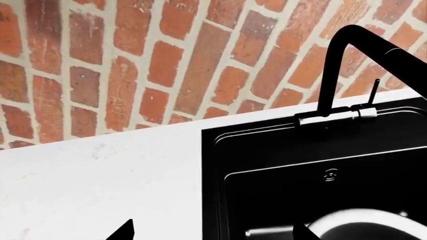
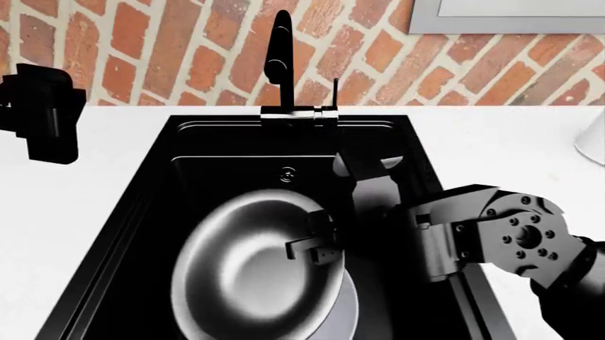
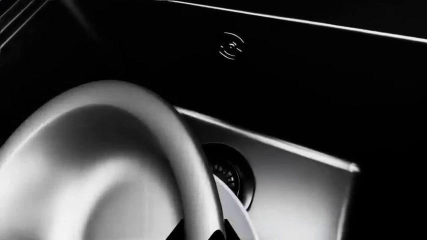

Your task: Stack the bowls in the sink.

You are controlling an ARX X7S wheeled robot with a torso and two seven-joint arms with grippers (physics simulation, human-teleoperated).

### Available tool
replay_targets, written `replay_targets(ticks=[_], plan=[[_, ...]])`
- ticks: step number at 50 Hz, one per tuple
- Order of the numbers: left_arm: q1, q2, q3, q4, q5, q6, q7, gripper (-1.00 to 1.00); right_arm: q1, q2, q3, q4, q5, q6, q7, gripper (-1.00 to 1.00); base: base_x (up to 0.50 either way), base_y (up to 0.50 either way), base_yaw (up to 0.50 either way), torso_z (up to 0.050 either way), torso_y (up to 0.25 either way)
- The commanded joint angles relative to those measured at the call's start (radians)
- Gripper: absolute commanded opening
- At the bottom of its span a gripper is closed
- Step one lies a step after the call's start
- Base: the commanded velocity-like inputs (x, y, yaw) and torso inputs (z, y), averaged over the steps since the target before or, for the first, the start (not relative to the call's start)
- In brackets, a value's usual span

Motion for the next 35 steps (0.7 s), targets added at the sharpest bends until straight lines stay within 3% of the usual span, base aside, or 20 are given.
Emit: replay_targets(ticks=[1,24,25,35], plan=[[0.0,-0.003,0.0,0.003,-0.003,0.001,-0.002,1.0,0.009,-0.007,-0.015,0.013,-0.018,0.018,0.007,-1.0,0.0,0.0,0.0,0.0,0.0],[0.003,-0.002,-0.003,0.001,0.004,-0.004,0.004,1.0,0.031,-0.02,-0.05,0.022,-0.041,0.063,-0.007,-1.0,0.0,0.0,0.0,0.0,0.0],[0.002,-0.003,-0.003,0.001,0.003,-0.004,0.003,1.0,0.036,-0.019,-0.053,0.017,-0.039,0.07,-0.005,1.0,0.0,0.0,0.0,0.0,0.0],[0.001,-0.004,-0.005,-0.002,0.004,-0.005,0.004,1.0,0.069,-0.005,-0.048,-0.003,-0.014,0.091,0.004,1.0,0.0,0.0,0.0,0.0,0.0]])
